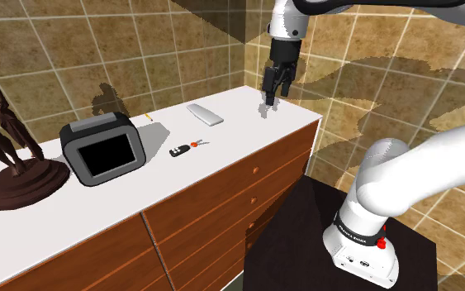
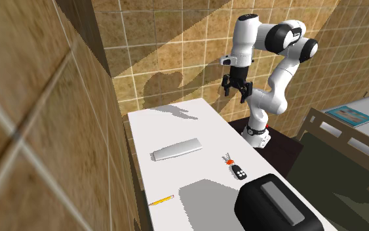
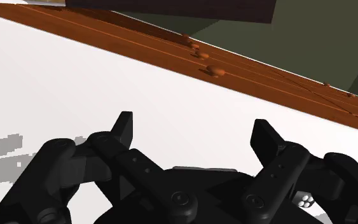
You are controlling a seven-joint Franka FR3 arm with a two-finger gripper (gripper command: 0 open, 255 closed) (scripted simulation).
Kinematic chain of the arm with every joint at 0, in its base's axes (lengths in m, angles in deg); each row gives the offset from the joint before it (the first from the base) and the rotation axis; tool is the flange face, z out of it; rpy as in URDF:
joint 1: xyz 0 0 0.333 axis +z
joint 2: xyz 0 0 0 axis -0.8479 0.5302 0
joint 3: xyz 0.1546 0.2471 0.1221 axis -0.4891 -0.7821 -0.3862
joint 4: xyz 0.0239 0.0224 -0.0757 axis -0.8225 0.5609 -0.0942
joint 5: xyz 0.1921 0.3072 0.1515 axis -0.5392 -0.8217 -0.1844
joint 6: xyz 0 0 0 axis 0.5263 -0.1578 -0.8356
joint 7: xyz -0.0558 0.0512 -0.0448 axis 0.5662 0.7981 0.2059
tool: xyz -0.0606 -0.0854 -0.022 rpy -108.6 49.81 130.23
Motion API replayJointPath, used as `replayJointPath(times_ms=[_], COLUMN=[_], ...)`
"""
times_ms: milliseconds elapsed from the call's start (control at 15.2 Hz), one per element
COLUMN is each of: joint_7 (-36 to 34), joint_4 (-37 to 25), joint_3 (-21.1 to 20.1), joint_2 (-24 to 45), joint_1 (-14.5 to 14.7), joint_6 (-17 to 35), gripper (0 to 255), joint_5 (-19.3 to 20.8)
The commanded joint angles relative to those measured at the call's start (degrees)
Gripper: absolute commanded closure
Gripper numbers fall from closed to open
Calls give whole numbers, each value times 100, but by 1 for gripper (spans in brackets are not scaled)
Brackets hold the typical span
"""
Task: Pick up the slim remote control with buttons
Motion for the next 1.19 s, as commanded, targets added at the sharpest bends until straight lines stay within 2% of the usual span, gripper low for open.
replayJointPath(times_ms=[0, 594, 1122], joint_7=[0, -534, -997], joint_4=[0, -945, -2308], joint_3=[0, -198, -280], joint_2=[0, 1954, 3754], joint_1=[0, -79, -143], joint_6=[0, 968, 1359], gripper=[0, 0, 0], joint_5=[0, -18, 79])
